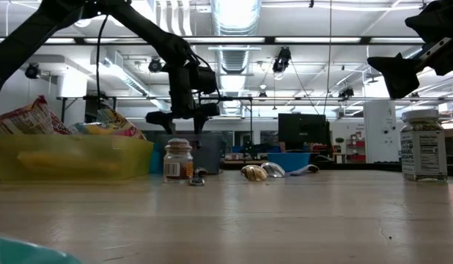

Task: Pick & Place Food Item
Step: Put the red seasoning can into the black bin, then put the brown seasoning bottle into the black bin

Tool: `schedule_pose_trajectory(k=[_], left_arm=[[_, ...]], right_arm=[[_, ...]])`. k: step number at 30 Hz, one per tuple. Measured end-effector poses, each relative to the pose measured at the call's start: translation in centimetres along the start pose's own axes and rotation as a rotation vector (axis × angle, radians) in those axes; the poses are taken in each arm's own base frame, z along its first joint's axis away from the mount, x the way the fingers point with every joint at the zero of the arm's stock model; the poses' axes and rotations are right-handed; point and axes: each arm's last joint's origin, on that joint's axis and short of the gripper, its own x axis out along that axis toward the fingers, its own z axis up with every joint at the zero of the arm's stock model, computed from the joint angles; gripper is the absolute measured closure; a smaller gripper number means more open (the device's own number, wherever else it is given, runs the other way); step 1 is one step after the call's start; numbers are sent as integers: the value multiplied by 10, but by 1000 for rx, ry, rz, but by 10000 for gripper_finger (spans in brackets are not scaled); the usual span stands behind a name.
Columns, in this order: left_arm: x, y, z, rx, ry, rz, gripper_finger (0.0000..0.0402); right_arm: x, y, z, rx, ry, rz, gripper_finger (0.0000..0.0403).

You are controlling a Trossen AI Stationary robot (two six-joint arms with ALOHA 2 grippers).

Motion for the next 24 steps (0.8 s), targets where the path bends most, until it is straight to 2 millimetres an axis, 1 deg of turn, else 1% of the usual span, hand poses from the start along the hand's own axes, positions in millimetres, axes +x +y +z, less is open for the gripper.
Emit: schedule_pose_trajectory(k=[5, 10, 14, 17, 19, 24], left_arm=[[-13, 1, -2, 2, -19, -18, 124], [-35, 1, -8, 18, -57, -53, 124], [-57, -2, -20, 71, -91, -86, 124], [-74, -9, -35, 128, -129, -101, 124], [-86, -14, -49, 163, -158, -101, 124], [-112, -26, -92, 287, -201, -95, 124]], right_arm=[[0, 0, 0, 0, 0, 0, 52], [0, 0, 0, 0, 0, 0, 52], [0, 0, 0, 0, 0, 0, 52], [0, 0, 0, 0, 0, 0, 52], [0, 0, 0, 0, 0, 0, 52], [0, 0, 0, 0, 0, -1, 52]])
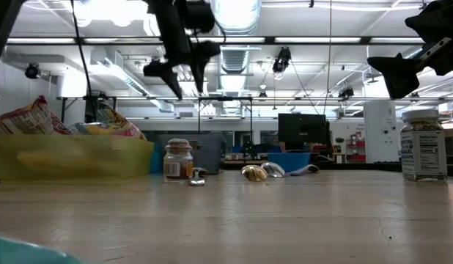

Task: Pick & Place Food Item
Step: Put the brown seasoning bottle into the black bin

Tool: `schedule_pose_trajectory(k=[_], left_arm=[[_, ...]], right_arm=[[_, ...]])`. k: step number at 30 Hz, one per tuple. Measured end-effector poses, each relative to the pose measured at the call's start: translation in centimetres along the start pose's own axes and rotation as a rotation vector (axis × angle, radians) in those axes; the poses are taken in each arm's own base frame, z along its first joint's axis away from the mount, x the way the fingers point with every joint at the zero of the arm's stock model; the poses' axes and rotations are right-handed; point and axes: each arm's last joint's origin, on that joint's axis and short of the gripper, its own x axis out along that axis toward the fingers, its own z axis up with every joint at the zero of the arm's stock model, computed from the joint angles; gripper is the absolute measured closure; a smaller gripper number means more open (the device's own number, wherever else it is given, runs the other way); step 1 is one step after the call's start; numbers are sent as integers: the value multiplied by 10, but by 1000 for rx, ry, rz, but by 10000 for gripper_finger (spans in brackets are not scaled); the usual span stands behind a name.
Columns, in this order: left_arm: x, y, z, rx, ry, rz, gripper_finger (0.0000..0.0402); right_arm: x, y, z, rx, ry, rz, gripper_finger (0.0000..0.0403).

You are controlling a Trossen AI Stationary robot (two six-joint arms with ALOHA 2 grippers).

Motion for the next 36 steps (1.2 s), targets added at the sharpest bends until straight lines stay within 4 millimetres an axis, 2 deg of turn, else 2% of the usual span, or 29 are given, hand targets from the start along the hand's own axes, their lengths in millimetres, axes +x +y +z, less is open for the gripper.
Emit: schedule_pose_trajectory(k=[7, 12, 17, 22, 28, 36], left_arm=[[-32, -41, -55, 291, -41, -24, 124], [-42, -69, -95, 508, -44, -60, 124], [-45, -87, -132, 640, -40, -80, 124], [-36, -97, -164, 729, -17, -95, 124], [-14, -101, -196, 773, 3, -114, 124], [22, -93, -215, 824, 4, -119, 124]], right_arm=[[0, 0, 0, 0, 0, 0, 52], [0, 0, 0, 0, 0, 0, 52], [0, 0, 0, 0, 0, 0, 52], [0, 0, 0, 0, 0, 0, 52], [0, 0, 0, 0, 0, 0, 52], [0, 0, 0, 0, 0, 1, 52]])
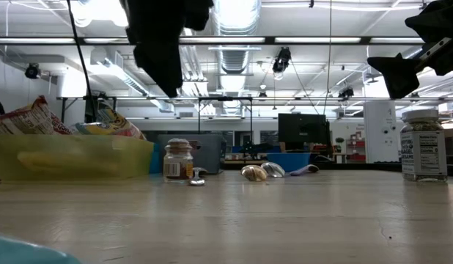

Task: Pick & Place Food Item
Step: Put the brown seasoning bottle into the black bin

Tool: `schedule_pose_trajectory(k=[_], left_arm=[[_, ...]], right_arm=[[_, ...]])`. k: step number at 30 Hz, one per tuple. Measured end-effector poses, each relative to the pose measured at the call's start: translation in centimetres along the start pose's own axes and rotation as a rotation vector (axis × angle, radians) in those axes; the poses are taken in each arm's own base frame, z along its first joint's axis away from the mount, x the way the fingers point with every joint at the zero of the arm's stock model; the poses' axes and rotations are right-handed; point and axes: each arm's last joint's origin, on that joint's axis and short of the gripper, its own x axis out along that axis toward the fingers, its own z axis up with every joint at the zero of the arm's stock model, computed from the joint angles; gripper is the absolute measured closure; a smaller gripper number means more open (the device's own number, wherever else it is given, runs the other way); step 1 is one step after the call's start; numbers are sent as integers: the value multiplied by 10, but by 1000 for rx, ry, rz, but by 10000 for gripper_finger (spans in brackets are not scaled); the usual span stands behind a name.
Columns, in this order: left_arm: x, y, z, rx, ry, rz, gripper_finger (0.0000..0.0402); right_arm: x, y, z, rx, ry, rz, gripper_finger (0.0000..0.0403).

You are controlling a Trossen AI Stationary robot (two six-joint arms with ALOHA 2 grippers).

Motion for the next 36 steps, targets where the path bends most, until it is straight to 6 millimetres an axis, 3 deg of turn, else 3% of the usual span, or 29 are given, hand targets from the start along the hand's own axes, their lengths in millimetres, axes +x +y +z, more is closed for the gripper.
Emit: schedule_pose_trajectory(k=[5, 15, 36], left_arm=[[22, 1, -7, 63, -51, -32, 124], [44, 8, -17, 178, -87, -27, 124], [80, 39, -34, 112, -106, -26, 124]], right_arm=[[0, 0, 0, 0, 0, 0, 52], [0, 0, 0, 0, 0, 0, 52], [0, 0, 0, 0, 0, 0, 52]])
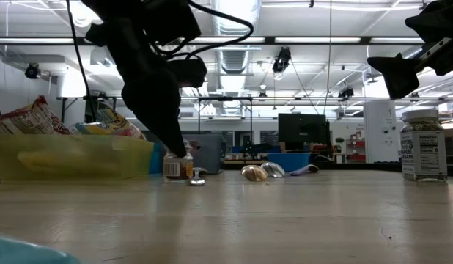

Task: Pick & Place Food Item
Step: Put the brown seasoning bottle into the black bin

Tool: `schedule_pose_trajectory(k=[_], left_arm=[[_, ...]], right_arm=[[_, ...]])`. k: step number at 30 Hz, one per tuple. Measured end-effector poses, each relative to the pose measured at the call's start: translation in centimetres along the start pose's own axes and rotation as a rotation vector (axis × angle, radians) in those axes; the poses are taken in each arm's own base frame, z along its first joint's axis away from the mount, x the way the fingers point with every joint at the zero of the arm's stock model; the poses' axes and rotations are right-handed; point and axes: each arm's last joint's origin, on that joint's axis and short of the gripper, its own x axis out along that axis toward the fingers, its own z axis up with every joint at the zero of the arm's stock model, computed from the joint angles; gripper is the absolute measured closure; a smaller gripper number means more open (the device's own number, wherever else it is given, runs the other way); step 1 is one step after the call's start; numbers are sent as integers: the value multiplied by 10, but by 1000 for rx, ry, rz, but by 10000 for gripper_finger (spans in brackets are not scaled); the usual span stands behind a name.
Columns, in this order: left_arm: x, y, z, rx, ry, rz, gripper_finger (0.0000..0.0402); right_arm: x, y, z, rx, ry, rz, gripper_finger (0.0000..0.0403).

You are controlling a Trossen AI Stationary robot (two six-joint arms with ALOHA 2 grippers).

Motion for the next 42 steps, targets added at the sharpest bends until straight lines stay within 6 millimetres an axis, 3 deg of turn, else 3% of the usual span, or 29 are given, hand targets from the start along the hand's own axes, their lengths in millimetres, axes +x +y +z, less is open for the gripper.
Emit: schedule_pose_trajectory(k=[8, 17, 42], left_arm=[[3, 0, -2, -12, -27, -8, 136], [3, 0, -2, -15, -35, -10, 236], [-1, -1, 3, -14, -35, -33, 237]], right_arm=[[0, 0, 0, 0, 0, 0, 52], [0, 0, 0, 0, 0, 0, 52], [0, 0, 0, 0, 0, 0, 52]])
